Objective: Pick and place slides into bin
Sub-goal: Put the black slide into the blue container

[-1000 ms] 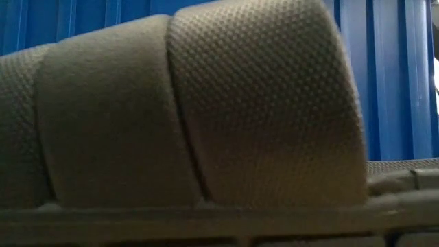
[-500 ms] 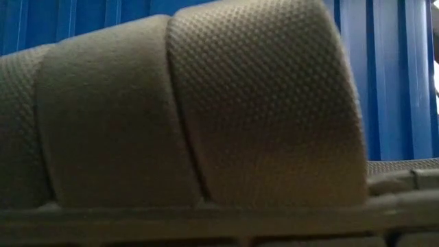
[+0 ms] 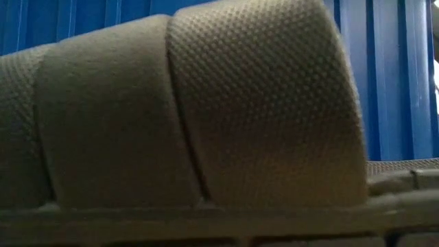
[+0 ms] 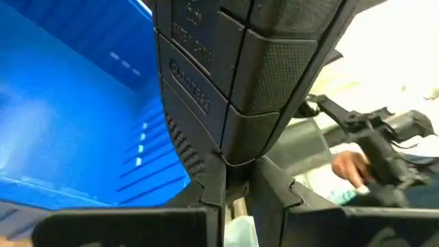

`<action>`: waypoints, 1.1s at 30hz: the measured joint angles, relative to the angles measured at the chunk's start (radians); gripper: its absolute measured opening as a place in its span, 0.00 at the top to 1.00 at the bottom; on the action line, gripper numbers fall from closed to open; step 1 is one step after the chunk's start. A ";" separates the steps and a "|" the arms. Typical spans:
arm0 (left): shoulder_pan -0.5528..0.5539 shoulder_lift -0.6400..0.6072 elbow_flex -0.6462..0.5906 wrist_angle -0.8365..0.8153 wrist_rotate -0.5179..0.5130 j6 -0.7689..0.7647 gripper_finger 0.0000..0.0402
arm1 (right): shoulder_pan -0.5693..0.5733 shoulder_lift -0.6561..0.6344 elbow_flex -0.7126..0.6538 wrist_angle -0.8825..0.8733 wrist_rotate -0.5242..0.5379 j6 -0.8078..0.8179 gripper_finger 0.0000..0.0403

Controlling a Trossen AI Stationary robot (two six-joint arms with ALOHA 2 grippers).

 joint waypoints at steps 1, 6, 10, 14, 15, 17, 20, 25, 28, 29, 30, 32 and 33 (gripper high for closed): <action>0.000 0.001 0.000 0.000 0.010 -0.003 0.93 | -0.006 0.000 0.000 -0.050 -0.005 -0.012 0.35; 0.000 0.015 0.000 -0.015 0.138 -0.063 0.93 | -0.012 0.001 -0.001 -0.185 -0.007 -0.113 0.35; 0.000 0.034 0.000 -0.038 0.260 -0.132 0.93 | -0.012 0.002 -0.001 -0.186 0.024 -0.125 0.35; 0.000 0.055 0.000 -0.030 0.325 -0.147 0.93 | -0.017 0.002 -0.001 -0.223 0.024 -0.139 0.35; 0.000 0.056 0.000 -0.028 0.333 -0.156 0.93 | -0.019 0.002 -0.001 -0.245 0.023 -0.154 0.35; 0.000 0.063 0.000 -0.012 0.384 -0.161 0.93 | -0.019 0.002 -0.001 -0.303 0.026 -0.195 0.35; 0.000 0.070 0.000 0.025 0.406 -0.167 0.94 | -0.019 0.002 -0.001 -0.370 0.034 -0.237 0.35; 0.000 0.074 0.000 0.026 0.405 -0.147 0.94 | 0.000 0.002 -0.001 -0.389 0.097 -0.274 0.35; -0.001 0.082 0.000 0.021 0.406 -0.150 0.94 | 0.017 0.002 -0.001 -0.360 0.102 -0.264 0.35; -0.001 0.083 0.000 0.021 0.408 -0.153 0.94 | 0.023 0.002 -0.001 -0.349 0.102 -0.259 0.35; -0.001 0.083 0.000 0.021 0.407 -0.156 0.94 | 0.029 0.002 -0.001 -0.335 0.107 -0.250 0.35; 0.000 0.094 0.000 0.019 0.405 -0.164 0.94 | 0.042 0.002 -0.001 -0.309 0.115 -0.245 0.35; 0.000 0.099 0.000 0.021 0.410 -0.179 0.94 | 0.048 0.002 -0.001 -0.305 0.116 -0.246 0.35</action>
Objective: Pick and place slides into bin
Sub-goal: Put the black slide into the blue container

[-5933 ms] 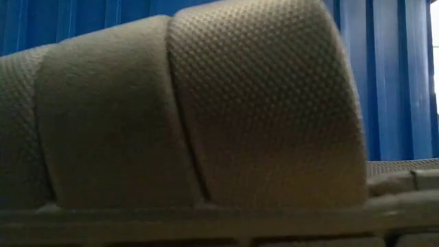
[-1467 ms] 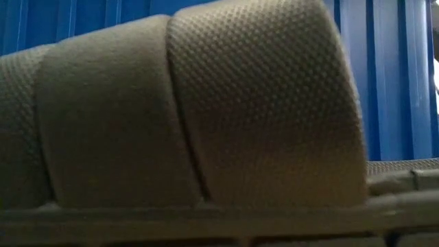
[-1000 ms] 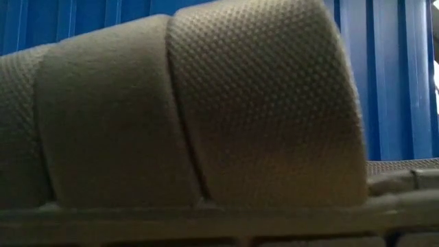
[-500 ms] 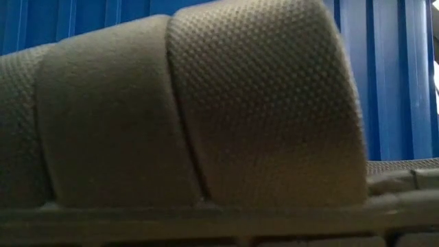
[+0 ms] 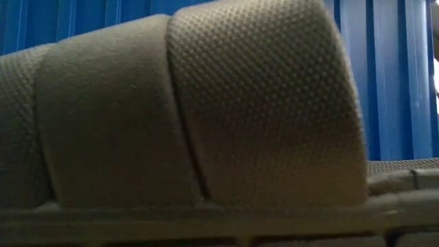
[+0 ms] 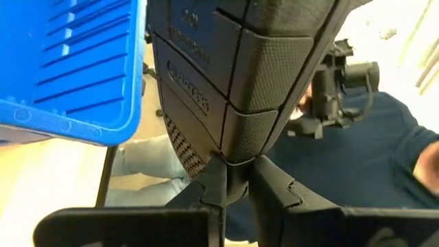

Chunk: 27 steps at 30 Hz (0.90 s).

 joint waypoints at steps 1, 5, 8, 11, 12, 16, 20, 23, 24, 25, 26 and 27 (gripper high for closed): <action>0.000 0.003 0.000 -0.001 0.006 -0.010 0.94 | 0.003 0.000 0.000 -0.001 0.000 0.000 0.35; -0.001 0.028 0.000 -0.003 0.009 0.004 0.94 | 0.019 0.000 0.000 -0.003 0.000 0.034 0.35; 0.000 0.046 0.000 -0.002 0.011 0.004 0.94 | 0.035 0.000 0.000 -0.017 0.013 0.035 0.35; 0.000 0.050 0.000 0.000 0.024 0.008 0.94 | 0.055 0.000 0.000 -0.018 0.019 0.030 0.35; -0.001 0.052 0.000 0.001 0.028 0.008 0.94 | 0.061 0.000 0.000 -0.018 0.020 0.028 0.35; 0.000 0.050 0.000 0.006 0.034 -0.001 0.94 | 0.081 0.000 0.000 -0.060 0.045 0.033 0.35; 0.000 0.046 0.000 0.042 0.022 0.000 0.94 | 0.101 0.000 0.000 -0.178 0.124 -0.023 0.35; 0.000 0.046 0.000 0.067 0.024 -0.004 0.94 | 0.109 -0.001 0.001 -0.229 0.133 -0.036 0.35; 0.000 0.046 0.000 0.069 0.027 -0.005 0.94 | 0.110 -0.001 0.001 -0.235 0.134 -0.036 0.35; 0.000 0.046 0.000 0.069 0.034 -0.005 0.94 | 0.111 -0.001 0.001 -0.234 0.137 -0.036 0.35; 0.000 0.046 0.000 0.066 0.041 -0.005 0.94 | 0.112 0.000 0.001 -0.226 0.142 -0.039 0.35; 0.000 0.046 0.000 0.062 0.044 -0.005 0.94 | 0.113 0.000 0.001 -0.213 0.149 -0.042 0.35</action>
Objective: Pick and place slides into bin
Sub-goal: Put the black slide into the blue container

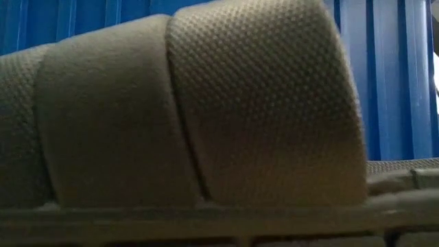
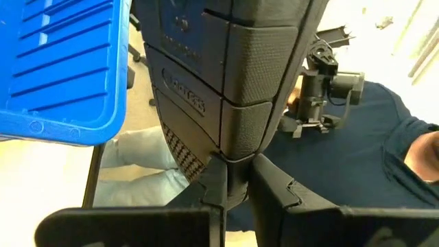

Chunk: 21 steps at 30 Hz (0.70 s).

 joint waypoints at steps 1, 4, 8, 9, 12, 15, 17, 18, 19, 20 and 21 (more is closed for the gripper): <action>0.000 0.000 0.000 -0.003 0.002 0.000 0.94 | 0.001 0.000 0.000 0.014 0.005 0.000 0.35; 0.000 0.000 0.000 -0.007 0.006 -0.002 0.94 | 0.001 0.000 0.000 0.038 0.018 0.011 0.35; 0.000 0.000 0.000 -0.008 0.023 -0.001 0.94 | 0.000 0.000 -0.001 0.052 0.020 0.023 0.36; 0.000 0.000 0.000 -0.008 0.024 -0.003 0.94 | 0.000 0.000 -0.001 0.052 0.023 0.024 0.37; 0.000 0.000 0.000 -0.008 0.025 -0.003 0.94 | 0.000 0.000 -0.001 0.054 0.027 0.026 0.43; 0.000 0.000 0.000 -0.009 0.027 -0.002 0.94 | 0.000 0.000 -0.001 0.056 0.027 0.024 0.56; 0.000 0.000 0.000 -0.010 0.027 0.003 0.94 | 0.000 0.000 -0.001 0.057 0.027 0.028 0.70; 0.000 0.000 0.000 -0.009 0.025 0.004 0.94 | 0.000 0.000 -0.001 0.058 0.029 0.027 0.79; 0.000 0.000 0.000 -0.005 0.021 0.005 0.94 | 0.000 0.000 -0.001 0.058 0.030 0.025 0.87; 0.000 0.000 0.000 -0.004 0.018 0.005 0.93 | 0.001 0.000 -0.001 0.058 0.033 0.023 0.93; 0.000 0.000 0.000 -0.004 0.012 0.005 0.92 | 0.002 0.000 -0.001 0.057 0.040 0.024 0.95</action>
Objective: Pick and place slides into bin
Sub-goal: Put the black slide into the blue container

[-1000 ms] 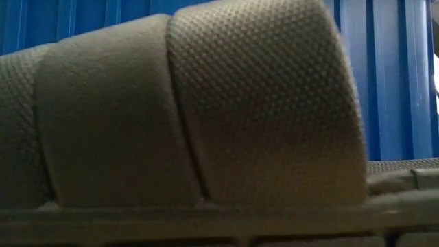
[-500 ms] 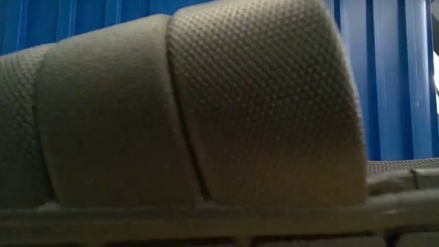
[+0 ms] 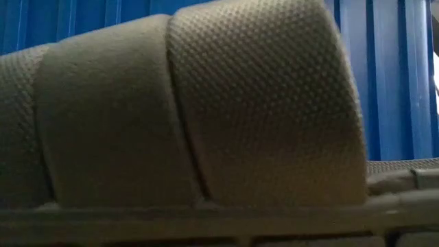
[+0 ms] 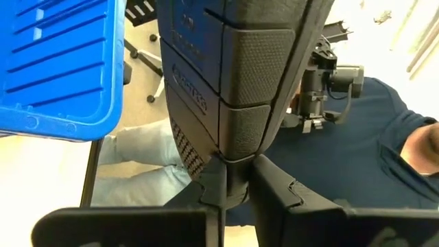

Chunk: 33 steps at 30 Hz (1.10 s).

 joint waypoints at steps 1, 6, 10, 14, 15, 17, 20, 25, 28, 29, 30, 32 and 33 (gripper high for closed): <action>0.000 0.000 0.000 0.002 -0.005 0.000 0.91 | 0.001 0.000 0.000 0.000 0.005 0.010 0.94; -0.001 -0.001 0.000 -0.001 -0.035 0.018 0.88 | 0.010 -0.002 0.000 -0.048 0.078 0.037 0.95; -0.001 -0.004 0.000 -0.024 -0.076 0.032 0.87 | 0.014 -0.013 0.001 -0.102 0.138 0.050 0.95; 0.000 -0.010 0.000 -0.048 -0.112 0.048 0.83 | 0.015 -0.035 0.002 -0.162 0.200 0.052 0.95; 0.000 -0.012 0.000 -0.062 -0.123 0.044 0.82 | 0.014 -0.040 0.002 -0.168 0.212 0.052 0.95; 0.001 -0.023 0.000 -0.077 -0.155 0.045 0.79 | 0.009 -0.059 0.001 -0.190 0.233 0.052 0.95; 0.002 -0.034 0.002 -0.112 -0.233 0.037 0.74 | 0.001 -0.083 0.000 -0.219 0.272 0.053 0.95; 0.001 -0.068 0.001 -0.178 -0.358 0.041 0.59 | -0.009 -0.116 0.002 -0.314 0.373 0.070 0.95; 0.001 -0.083 0.000 -0.226 -0.436 0.034 0.47 | -0.009 -0.118 0.002 -0.332 0.404 0.078 0.96; 0.001 -0.087 0.000 -0.236 -0.462 0.035 0.43 | -0.009 -0.117 0.002 -0.334 0.407 0.089 0.96; 0.000 -0.092 0.000 -0.253 -0.497 0.036 0.39 | -0.009 -0.117 0.002 -0.337 0.412 0.103 0.96; 0.000 -0.101 0.000 -0.277 -0.589 0.034 0.33 | -0.008 -0.117 0.002 -0.359 0.451 0.135 0.96; 0.000 -0.103 0.001 -0.282 -0.642 0.030 0.30 | -0.007 -0.117 0.002 -0.376 0.471 0.150 0.96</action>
